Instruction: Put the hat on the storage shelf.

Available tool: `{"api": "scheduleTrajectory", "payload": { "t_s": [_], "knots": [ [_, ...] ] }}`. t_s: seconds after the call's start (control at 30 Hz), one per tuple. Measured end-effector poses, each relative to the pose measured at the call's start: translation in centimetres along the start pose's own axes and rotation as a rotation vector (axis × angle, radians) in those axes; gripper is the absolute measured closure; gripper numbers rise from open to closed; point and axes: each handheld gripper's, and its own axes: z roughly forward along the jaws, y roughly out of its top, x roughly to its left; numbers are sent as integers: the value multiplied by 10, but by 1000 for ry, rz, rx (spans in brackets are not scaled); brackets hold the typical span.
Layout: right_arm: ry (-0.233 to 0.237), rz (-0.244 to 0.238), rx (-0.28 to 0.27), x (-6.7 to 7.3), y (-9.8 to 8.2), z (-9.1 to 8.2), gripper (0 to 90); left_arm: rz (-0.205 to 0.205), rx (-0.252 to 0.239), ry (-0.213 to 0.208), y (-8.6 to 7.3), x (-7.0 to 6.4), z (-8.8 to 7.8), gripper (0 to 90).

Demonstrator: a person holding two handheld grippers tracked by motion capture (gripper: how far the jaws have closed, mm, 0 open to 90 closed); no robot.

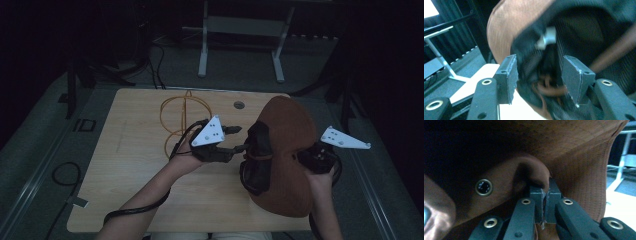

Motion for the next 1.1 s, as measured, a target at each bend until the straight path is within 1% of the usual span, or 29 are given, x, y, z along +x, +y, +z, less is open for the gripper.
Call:
{"api": "scheduleTrajectory", "payload": {
  "t_s": [0.03,0.07,0.13,0.2,0.3,0.47,0.53,0.57,0.6,0.7,0.8,0.87,0.9,0.93,0.97,1.0,1.07,1.1],
  "knots": [
    [-10,-3,-10,-2,2,0,874,6,11,3,-3,-1,-2,473],
    [-15,3,-18,-5,5,-1,874,-3,16,-2,-7,-1,-3,474],
    [-28,0,-26,-8,9,1,874,-2,34,13,-14,-3,-6,474],
    [-42,-3,-32,-11,14,4,874,-15,48,14,-21,-5,-9,475],
    [-60,-10,-30,-14,21,10,873,-15,74,27,-33,-9,-14,476],
    [-77,-12,-23,-19,31,23,873,-54,103,32,-55,-15,-21,476],
    [-79,-12,-22,-20,32,26,873,-54,103,32,-55,-15,-21,476],
    [-77,-5,-26,-21,35,32,873,-74,123,33,-69,-20,-26,482],
    [-78,-5,-25,-22,36,34,873,-79,132,27,-75,-21,-28,482],
    [-78,-6,-23,-22,39,42,873,-107,146,33,-90,-26,-35,483],
    [-84,-10,-16,-23,42,53,873,-130,176,42,-107,-30,-42,482],
    [-84,-10,-14,-24,44,59,873,-133,198,57,-117,-33,-48,481],
    [-87,-6,-16,-24,45,61,873,-148,203,56,-122,-33,-51,481],
    [-88,-4,-17,-24,46,64,873,-159,212,69,-127,-34,-55,481],
    [-91,-10,-19,-24,46,67,873,-164,219,73,-132,-34,-59,481],
    [-96,-9,-21,-23,47,69,873,-179,222,77,-137,-34,-63,481],
    [-97,-16,-17,-23,50,75,873,-197,231,98,-145,-34,-72,481],
    [-102,-22,-15,-23,52,79,873,-196,242,110,-150,-35,-78,481]
  ]
}}
